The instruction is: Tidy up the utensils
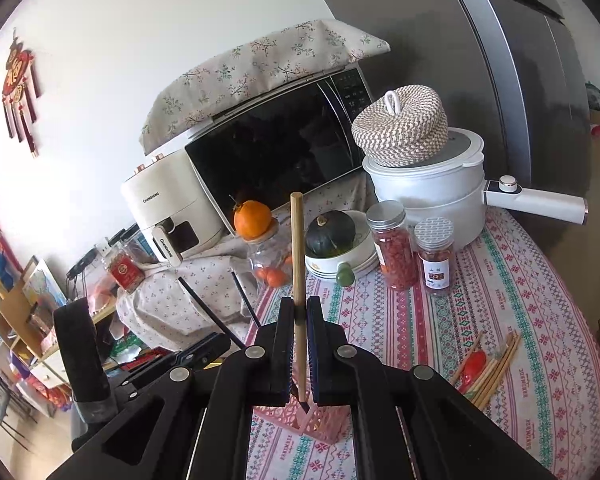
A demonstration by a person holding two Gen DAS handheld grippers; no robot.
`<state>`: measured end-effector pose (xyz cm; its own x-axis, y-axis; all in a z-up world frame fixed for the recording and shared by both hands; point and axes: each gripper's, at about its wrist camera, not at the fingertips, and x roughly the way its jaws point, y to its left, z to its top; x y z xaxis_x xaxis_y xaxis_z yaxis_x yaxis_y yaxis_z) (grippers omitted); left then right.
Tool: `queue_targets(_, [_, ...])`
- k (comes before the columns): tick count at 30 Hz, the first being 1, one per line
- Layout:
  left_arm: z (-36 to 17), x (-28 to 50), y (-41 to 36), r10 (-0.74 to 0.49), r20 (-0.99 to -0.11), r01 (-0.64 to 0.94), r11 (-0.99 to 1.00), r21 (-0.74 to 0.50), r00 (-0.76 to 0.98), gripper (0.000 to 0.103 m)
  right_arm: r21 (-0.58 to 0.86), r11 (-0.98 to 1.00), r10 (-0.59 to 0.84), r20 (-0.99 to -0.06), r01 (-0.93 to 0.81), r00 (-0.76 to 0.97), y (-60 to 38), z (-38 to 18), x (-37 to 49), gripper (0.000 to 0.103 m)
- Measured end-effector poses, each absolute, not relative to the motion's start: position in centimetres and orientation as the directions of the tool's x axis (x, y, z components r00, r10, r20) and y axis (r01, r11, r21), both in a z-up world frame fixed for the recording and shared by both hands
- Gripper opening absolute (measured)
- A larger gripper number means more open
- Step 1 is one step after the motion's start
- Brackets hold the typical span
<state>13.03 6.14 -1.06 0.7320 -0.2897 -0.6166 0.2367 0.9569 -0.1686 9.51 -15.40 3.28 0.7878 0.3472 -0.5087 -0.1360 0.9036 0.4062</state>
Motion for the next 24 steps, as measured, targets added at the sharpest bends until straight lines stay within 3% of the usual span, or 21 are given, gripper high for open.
queue_targets(5, [-0.9,12.3,6.1,-0.287,-0.628,0.24,0.957,-0.162,0.723,0.053,0.403,0.906,0.344,-0.522,-0.13,0.78,-15.1,2.5,10.4,0.006])
queue_targets(11, [-1.2,11.5,6.5,-0.262,-0.679,0.226,0.963,-0.144,0.686,0.078,0.4,0.908,0.346,-0.544,-0.126,0.764,-14.6,1.5,11.3,0.006])
queue_targets(14, [-1.6,11.2,6.8,-0.247,-0.696,0.212,0.968,-0.137,0.674,0.084,0.408,0.903,0.358,-0.545,-0.133,0.758,-14.4,1.1,11.6,0.01])
queue_targets(16, [-1.8,11.2,7.1,-0.233,-0.713,0.196,0.971,-0.135,0.662,0.089,0.424,0.895,0.372,-0.546,-0.136,0.75,-14.6,1.0,11.6,0.017])
queue_targets(18, [-2.1,11.1,7.3,-0.226,-0.725,0.184,0.973,-0.139,0.65,0.094,0.427,0.894,0.375,-0.543,-0.137,0.751,-14.8,1.2,11.2,0.045])
queue_targets(20, [-2.3,11.0,7.5,-0.233,-0.734,0.181,0.972,-0.151,0.638,0.099,0.424,0.895,0.369,-0.524,-0.141,0.768,-15.1,1.8,10.6,0.066])
queue_targets(24, [-2.4,10.6,7.5,-0.224,-0.743,0.179,0.974,-0.141,0.631,0.102,0.412,0.897,0.368,-0.493,-0.161,0.789,-15.9,3.3,9.1,0.08])
